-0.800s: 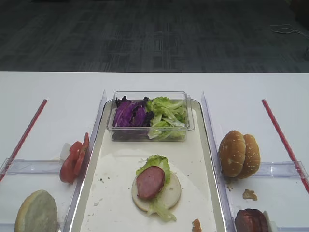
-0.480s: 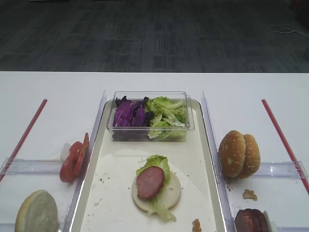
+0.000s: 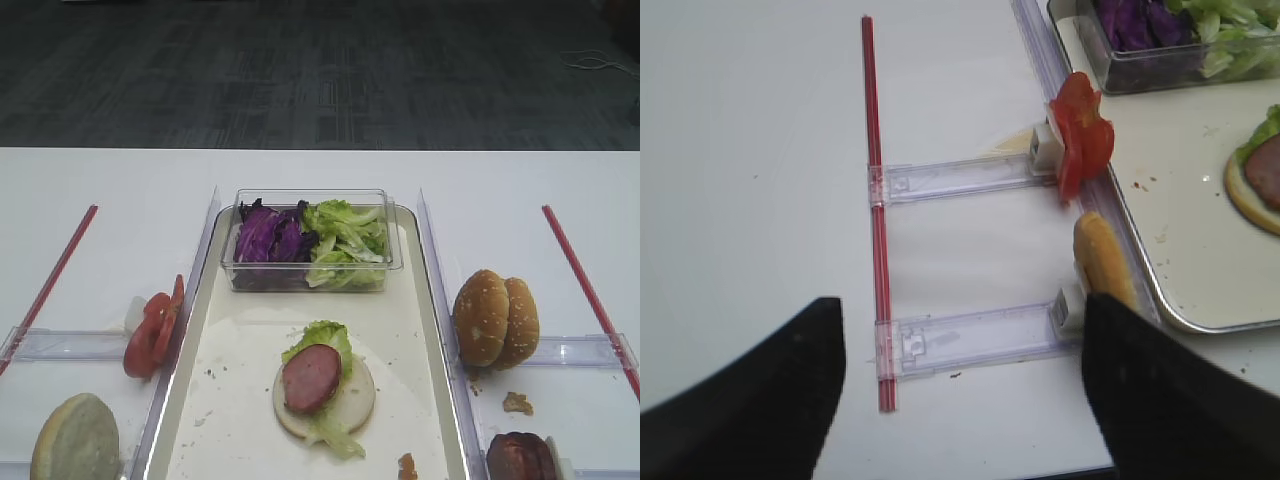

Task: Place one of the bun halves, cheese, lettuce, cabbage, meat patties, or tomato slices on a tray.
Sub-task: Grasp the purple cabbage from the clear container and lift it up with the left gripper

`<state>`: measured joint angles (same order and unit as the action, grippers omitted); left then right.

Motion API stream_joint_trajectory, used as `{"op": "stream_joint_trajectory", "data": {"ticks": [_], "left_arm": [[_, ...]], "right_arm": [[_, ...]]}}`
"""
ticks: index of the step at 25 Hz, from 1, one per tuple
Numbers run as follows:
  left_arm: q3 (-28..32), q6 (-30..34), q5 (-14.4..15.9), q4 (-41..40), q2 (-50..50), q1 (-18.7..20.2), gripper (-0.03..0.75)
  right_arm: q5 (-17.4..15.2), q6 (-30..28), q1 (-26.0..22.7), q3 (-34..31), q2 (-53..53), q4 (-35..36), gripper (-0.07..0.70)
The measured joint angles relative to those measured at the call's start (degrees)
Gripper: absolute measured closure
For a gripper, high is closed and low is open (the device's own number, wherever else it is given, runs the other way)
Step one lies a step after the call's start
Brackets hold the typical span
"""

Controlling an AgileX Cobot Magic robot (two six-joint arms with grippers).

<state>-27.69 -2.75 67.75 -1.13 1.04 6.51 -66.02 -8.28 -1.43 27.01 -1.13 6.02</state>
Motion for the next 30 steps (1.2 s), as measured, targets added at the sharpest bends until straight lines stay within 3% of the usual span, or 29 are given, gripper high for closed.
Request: {"op": "stream_joint_trajectory", "data": {"ticks": [19, 30], "left_arm": [[0.0, 0.7, 0.0, 0.3, -0.4, 0.0, 0.242], [-3.7, 1.1, -1.2, 1.1, -21.4, 0.0, 0.242]], "right_arm": [[0.0, 0.2, 0.0, 0.0, 0.0, 0.0, 0.219], [0.0, 0.2, 0.0, 0.0, 0.0, 0.0, 0.219]]}}
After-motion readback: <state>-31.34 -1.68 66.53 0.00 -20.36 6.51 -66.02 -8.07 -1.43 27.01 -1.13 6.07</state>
